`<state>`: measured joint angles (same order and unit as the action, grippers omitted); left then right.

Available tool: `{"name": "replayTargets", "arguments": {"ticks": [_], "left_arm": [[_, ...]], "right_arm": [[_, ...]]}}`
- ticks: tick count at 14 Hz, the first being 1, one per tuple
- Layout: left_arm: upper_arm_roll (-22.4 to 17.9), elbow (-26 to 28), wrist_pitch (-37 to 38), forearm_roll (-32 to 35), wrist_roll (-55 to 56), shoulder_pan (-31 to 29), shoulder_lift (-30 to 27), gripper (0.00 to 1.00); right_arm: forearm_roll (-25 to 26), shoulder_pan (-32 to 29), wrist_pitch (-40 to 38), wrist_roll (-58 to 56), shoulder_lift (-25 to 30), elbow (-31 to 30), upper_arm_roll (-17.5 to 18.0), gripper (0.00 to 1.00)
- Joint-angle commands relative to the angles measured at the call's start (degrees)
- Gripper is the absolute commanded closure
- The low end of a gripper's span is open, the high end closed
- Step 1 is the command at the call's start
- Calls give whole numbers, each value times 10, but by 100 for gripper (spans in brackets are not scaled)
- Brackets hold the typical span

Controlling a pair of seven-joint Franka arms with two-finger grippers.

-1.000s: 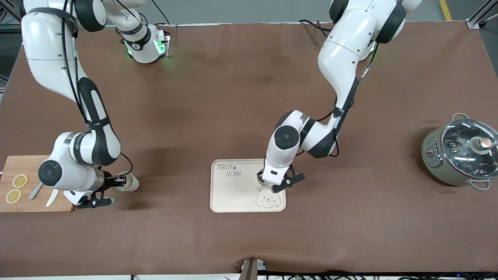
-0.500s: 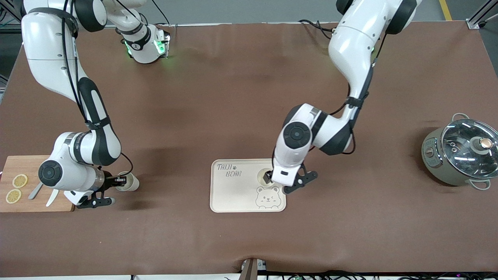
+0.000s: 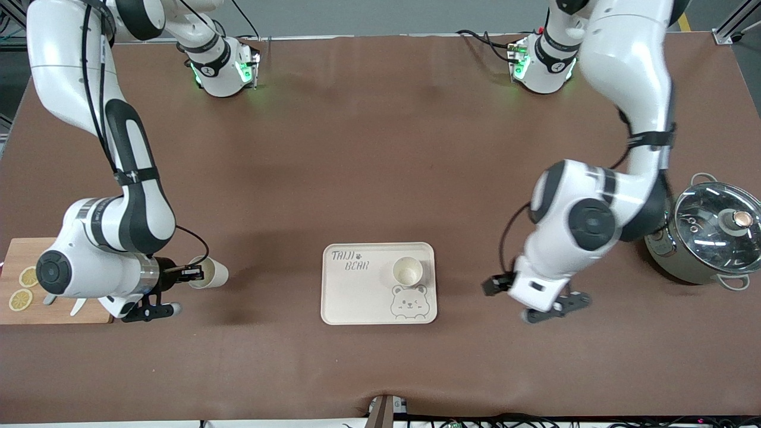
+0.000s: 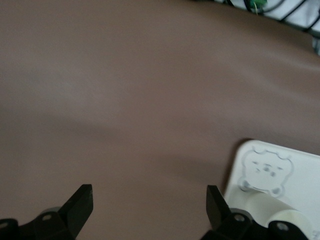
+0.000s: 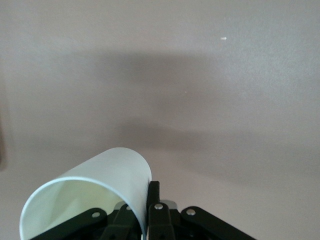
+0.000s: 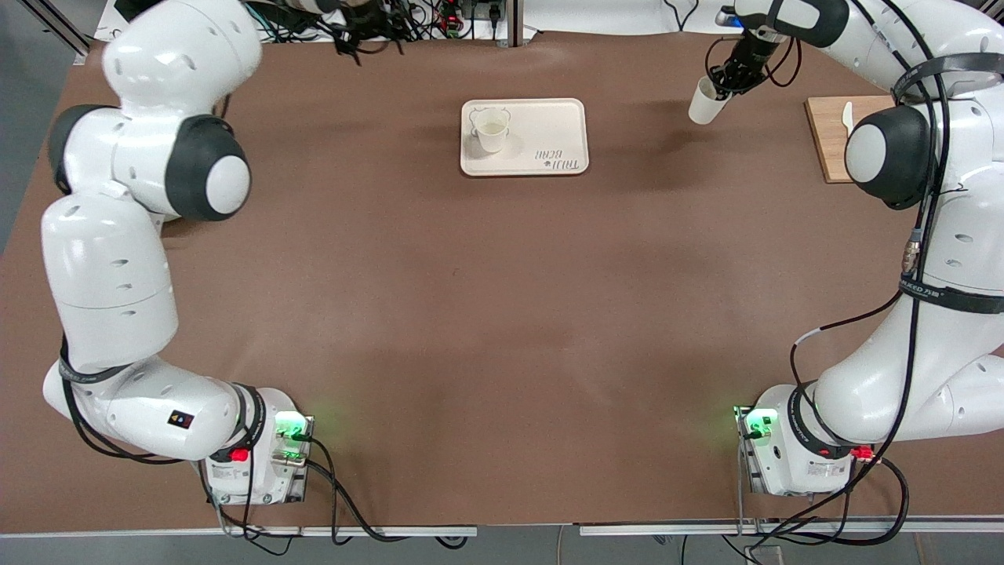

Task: Place white IKEA cup upright on tray with both arms
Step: 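Open the left gripper and lift it away from the tray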

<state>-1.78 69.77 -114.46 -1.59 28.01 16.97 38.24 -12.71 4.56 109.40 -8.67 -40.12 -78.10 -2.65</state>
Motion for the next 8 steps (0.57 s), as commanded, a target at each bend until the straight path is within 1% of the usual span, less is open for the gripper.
{"name": "replayTargets", "arguments": {"ticks": [1,3,4,6,8], "left_arm": [[5,19,6,-7,-118,-55,-29,0],[6,19,6,-8,-158,-89,-34,0],[6,19,15,-8,-177,-103,-46,0],[6,15,90,-11,-244,-123,-68,0],[8,13,152,-13,-282,-152,-113,0]], "right_arm": [[-11,24,-9,61,15,5,2,100],[-9,57,-9,142,27,5,0,100],[-8,74,-9,171,28,6,0,100],[-8,106,-5,226,27,16,-1,100],[-7,135,0,281,24,25,-1,100]]}}
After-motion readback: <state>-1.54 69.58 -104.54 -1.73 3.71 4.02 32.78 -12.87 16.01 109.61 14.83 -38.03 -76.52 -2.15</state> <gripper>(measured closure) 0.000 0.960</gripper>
